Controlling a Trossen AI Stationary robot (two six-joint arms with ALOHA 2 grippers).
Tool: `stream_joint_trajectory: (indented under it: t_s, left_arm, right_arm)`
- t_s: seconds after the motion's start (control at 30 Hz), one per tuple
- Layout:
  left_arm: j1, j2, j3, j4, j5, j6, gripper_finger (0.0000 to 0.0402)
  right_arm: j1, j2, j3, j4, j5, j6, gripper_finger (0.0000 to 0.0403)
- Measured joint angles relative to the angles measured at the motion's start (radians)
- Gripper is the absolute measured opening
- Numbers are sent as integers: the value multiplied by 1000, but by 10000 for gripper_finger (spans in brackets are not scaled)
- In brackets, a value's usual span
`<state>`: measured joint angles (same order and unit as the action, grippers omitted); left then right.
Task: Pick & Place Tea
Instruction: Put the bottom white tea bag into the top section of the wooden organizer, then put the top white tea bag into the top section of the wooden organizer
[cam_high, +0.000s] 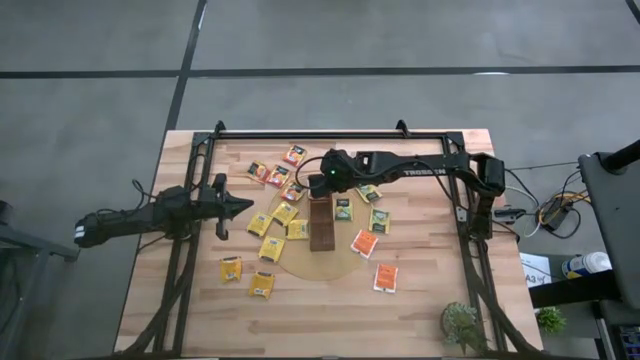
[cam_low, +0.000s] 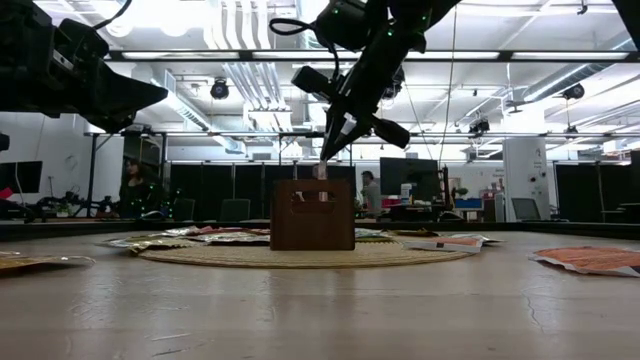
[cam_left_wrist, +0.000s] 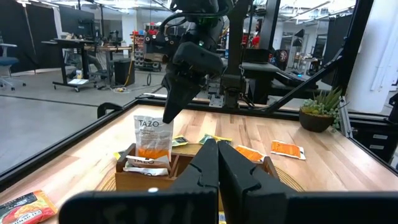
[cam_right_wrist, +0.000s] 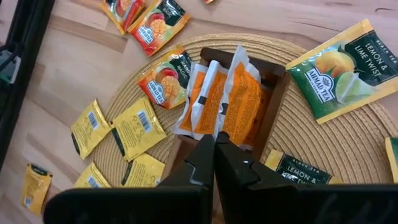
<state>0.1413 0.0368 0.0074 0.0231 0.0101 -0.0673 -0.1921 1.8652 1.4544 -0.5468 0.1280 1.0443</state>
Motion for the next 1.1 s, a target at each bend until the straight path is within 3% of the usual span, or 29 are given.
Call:
stream_joint_trajectory:
  t_s: [0.4,0.8,0.97,1.1]
  left_arm:
    - [0,0,0,0,0,0,0]
    - [0,0,0,0,0,0,0]
    - [0,0,0,0,0,0,0]
    - [0,0,0,0,0,0,0]
  right_arm:
    - [0,0,-2,-12,-2,4,17]
    - [0,0,-2,-32,0,2,106]
    - [12,-8,1,-37,-3,-183,127]
    - [34,-13,13,-74,-97,-375,138]
